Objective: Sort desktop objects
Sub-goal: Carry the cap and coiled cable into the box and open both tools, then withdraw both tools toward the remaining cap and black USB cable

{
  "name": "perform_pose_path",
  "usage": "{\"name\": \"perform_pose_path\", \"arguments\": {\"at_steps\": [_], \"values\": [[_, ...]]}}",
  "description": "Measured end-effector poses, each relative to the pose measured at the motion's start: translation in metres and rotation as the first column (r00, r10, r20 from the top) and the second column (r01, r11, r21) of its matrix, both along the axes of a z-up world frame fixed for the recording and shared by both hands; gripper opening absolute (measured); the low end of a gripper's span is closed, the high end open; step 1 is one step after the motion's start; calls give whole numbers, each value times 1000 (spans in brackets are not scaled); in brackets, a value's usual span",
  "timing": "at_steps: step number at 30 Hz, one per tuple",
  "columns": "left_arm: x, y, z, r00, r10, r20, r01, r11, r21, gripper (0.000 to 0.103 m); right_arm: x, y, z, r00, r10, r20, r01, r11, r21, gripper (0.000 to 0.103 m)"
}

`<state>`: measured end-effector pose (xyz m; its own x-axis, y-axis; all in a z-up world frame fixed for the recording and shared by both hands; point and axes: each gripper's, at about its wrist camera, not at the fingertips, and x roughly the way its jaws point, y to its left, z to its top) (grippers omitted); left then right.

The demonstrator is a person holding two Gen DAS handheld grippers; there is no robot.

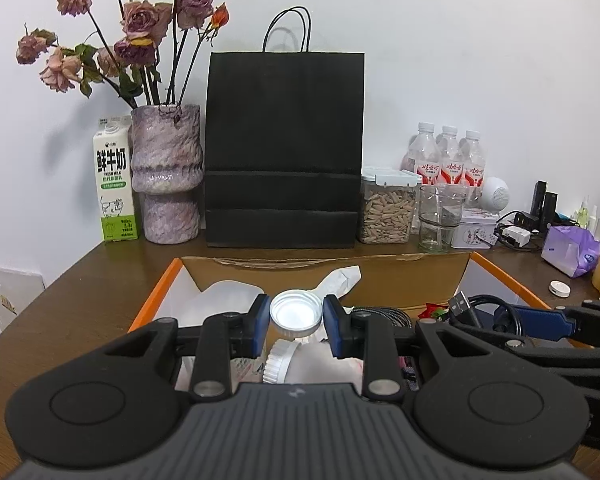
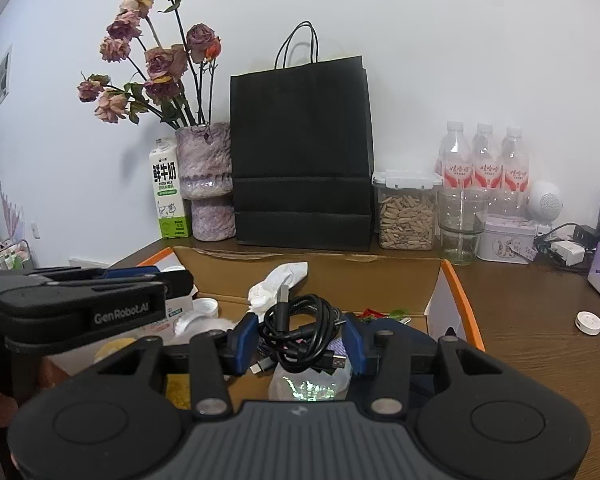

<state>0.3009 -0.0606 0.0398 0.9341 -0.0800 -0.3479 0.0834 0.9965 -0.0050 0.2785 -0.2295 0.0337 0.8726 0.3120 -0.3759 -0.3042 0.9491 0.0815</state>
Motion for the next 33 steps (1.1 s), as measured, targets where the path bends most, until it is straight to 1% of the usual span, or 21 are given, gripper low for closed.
{"name": "perform_pose_path", "arguments": {"at_steps": [1, 2, 4, 5, 6, 7, 8, 9, 10, 11, 13, 15, 25, 33], "values": [[-1, -1, 0, 1000, 0, 4, 0, 1000, 3, 30, 0, 0, 0, 1000, -1, 0, 1, 1000, 0, 44], [-2, -1, 0, 1000, 1, 12, -1, 1000, 5, 33, 0, -1, 0, 1000, -3, 0, 3, 1000, 1, 45], [-5, 0, 1, 1000, 0, 25, 0, 1000, 14, 48, -1, -2, 1, 1000, -14, 1, 14, 1000, 3, 45], [-8, 1, 2, 999, 5, 34, -6, 1000, 17, 67, -2, -3, 1, 1000, -23, 6, 23, 1000, 4, 45], [-10, 1, 4, 999, 17, 45, -18, 1000, 20, 89, -4, -5, 2, 999, -29, 14, 29, 1000, 6, 50], [-13, 1, 5, 998, 40, 58, -41, 999, 27, 95, -6, -6, 4, 999, -36, 22, 36, 999, 10, 65], [-16, 2, 7, 995, 61, 76, -64, 997, 35, 102, -8, -7, 6, 998, -46, 33, 45, 999, 16, 76], [-20, 2, 8, 994, 63, 91, -66, 997, 37, 103, -11, -9, 7, 997, -67, 48, 66, 998, 20, 92], [-23, 4, 10, 993, 57, 104, -60, 998, 27, 103, -12, -11, 8, 996, -72, 57, 70, 997, 26, 103], [-26, 4, 11, 992, 55, 113, -57, 998, 16, 103, -14, -13, 10, 995, -69, 66, 66, 997, 37, 103], [-29, 4, 12, 991, 66, 119, -68, 998, 18, 103, -17, -15, 13, 995, -65, 73, 61, 997, 52, 103], [-30, 2, 12, 990, 71, 122, -75, 997, 28, 103, -19, -15, 13, 995, -67, 79, 64, 997, 48, 103], [-29, 6, 10, 990, 89, 105, -91, 996, 16, 103, -24, -14, 13, 994, -72, 86, 69, 997, 41, 103], [-32, 4, 9, 991, 83, 104, -86, 996, 20, 103, -27, -14, 12, 993, -70, 90, 68, 997, 33, 103]]}}
